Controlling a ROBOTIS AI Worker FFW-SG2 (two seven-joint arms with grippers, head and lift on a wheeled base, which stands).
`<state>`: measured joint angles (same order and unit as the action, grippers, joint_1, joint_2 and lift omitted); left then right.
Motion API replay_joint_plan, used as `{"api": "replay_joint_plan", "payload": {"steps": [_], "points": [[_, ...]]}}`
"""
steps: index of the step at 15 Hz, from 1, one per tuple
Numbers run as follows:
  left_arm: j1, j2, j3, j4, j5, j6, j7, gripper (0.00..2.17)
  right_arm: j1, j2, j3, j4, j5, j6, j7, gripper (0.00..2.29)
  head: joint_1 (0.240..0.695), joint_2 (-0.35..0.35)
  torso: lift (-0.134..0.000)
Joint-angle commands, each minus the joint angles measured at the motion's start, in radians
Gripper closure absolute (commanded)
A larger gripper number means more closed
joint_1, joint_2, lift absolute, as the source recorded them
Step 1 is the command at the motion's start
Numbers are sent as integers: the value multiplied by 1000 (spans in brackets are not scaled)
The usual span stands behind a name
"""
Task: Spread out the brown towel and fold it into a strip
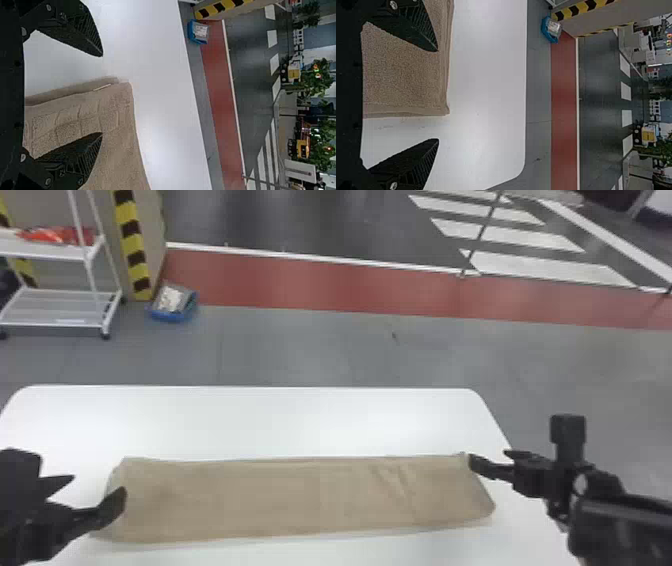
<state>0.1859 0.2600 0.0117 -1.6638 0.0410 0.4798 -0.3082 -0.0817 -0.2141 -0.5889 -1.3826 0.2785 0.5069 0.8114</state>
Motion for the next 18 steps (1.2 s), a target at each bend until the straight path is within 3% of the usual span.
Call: {"api": "replay_joint_plan", "payload": {"steps": [1, 8, 16, 18], "points": [[-23, -1, -10, 4, -1, 29, 0, 211, -10, -11, 1, 8, 2, 5, 2, 83, 695, -254, 0], [-82, -22, -21, 45, -30, 78, -22, 211, -43, -45, 11, 88, -4, -14, 5, 56, 695, -271, 0], [-135, -36, -44, 113, -38, 87, -22, 194, -81, -131, 9, 198, -16, -26, 23, 83, 695, -305, 0], [-158, -41, -50, 141, -39, 87, -22, 164, -93, -139, 11, 217, -16, -35, 31, 80, 695, -314, 0]]}}
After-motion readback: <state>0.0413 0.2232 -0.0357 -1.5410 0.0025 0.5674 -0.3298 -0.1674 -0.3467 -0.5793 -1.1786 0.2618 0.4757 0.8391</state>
